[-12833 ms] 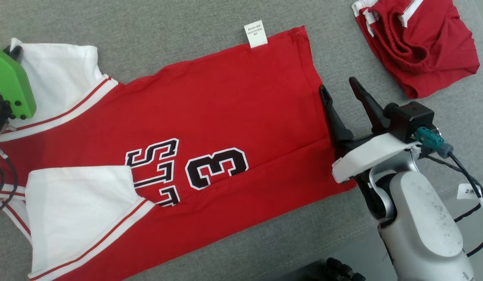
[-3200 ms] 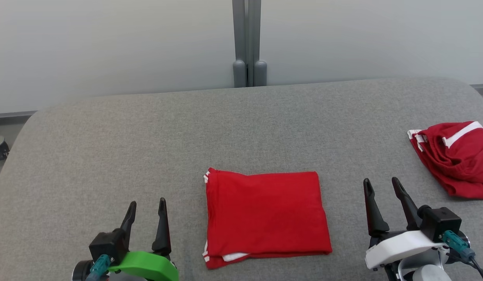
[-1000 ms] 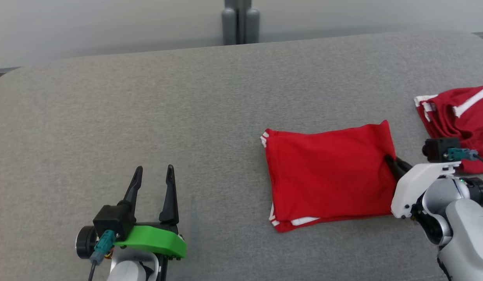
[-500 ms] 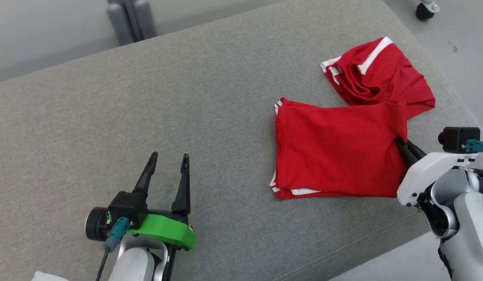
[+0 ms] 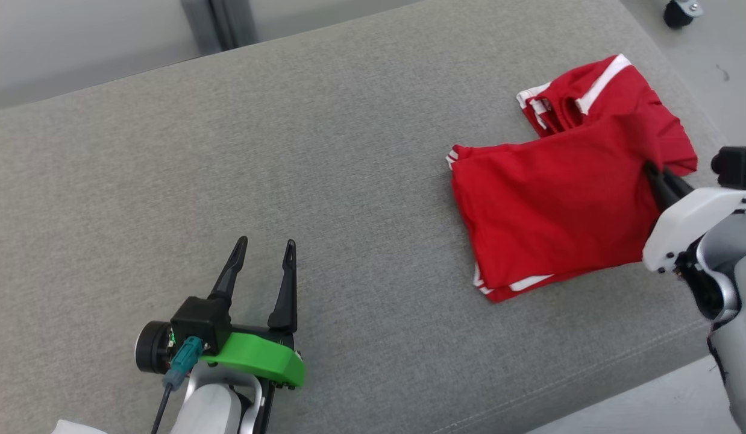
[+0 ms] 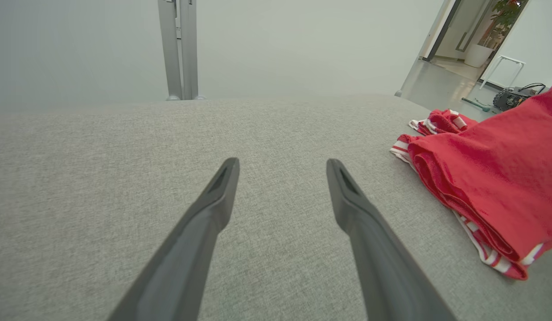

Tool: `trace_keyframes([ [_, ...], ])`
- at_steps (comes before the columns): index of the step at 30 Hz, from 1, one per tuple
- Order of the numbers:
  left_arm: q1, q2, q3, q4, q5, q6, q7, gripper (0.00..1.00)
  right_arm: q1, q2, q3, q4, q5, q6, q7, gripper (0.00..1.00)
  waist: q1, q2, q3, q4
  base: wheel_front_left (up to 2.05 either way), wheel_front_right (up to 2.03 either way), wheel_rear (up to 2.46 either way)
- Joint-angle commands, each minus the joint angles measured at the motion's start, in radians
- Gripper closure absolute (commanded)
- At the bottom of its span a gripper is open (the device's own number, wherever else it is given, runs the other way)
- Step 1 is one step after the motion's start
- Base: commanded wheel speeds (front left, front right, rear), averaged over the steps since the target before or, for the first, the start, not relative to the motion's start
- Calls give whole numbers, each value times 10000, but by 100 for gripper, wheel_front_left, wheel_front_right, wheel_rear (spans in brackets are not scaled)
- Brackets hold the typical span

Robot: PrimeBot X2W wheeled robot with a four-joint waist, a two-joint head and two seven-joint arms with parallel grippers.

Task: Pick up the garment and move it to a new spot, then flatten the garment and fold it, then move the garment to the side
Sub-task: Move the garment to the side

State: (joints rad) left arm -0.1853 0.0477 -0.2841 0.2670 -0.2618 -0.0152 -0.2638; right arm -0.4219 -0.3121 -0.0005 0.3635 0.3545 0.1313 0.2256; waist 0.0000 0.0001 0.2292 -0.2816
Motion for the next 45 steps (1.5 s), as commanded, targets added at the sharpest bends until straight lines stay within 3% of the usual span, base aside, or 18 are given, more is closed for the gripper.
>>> trace_keyframes([
  [1, 96, 57, 10, -42, -92, 49, -2, 0, -255, -206, -123, 21, -146, -12, 109, 100, 0, -1, -157, 523, 0, 0, 0],
  [11, 84, 57, -71, -202, -186, 163, -2, 0, -1117, -1373, -987, 293, -694, -12, 589, 100, 0, -1, -16, 1514, 0, 0, 0],
  [28, -145, 56, -76, -301, -129, 181, -2, 0, -2051, -2005, -3042, 1355, -1813, -12, 860, 100, 0, -1, 362, 2224, 0, 0, 0],
  [34, -282, 56, -29, -282, 16, 108, -2, 0, -2258, -2179, -3253, 1977, -2696, -12, 759, 100, 0, -1, 610, 2333, 0, 0, 0],
  [39, -388, 56, -38, -231, 93, 51, -2, 0, -2571, -2020, -4006, 2739, -3588, -13, 456, 100, 0, -1, 772, 2438, 0, 0, 0],
  [40, -401, 56, -44, -229, 107, 44, -2, 0, -2625, -2022, -4192, 2845, -3797, -12, 301, 93, 0, -1, 791, 2458, 0, 0, 0],
  [41, -413, 56, -51, -225, 134, 39, -2, 0, -2699, -2026, -4428, 2946, -4086, -12, 41, 60, 0, -1, 809, 2479, 0, 0, 0],
  [42, -419, 56, -49, -217, 147, 33, -2, 0, -2757, -2030, -4588, 2995, -4295, -12, -248, 0, 0, -1, 820, 2496, 0, 0, 0],
  [45, -425, 56, -11, -177, 173, 29, -2, 0, -2868, -1836, -5025, 3393, -4804, -12, -795, 0, 0, -1, 805, 2526, 0, 0, 0],
])
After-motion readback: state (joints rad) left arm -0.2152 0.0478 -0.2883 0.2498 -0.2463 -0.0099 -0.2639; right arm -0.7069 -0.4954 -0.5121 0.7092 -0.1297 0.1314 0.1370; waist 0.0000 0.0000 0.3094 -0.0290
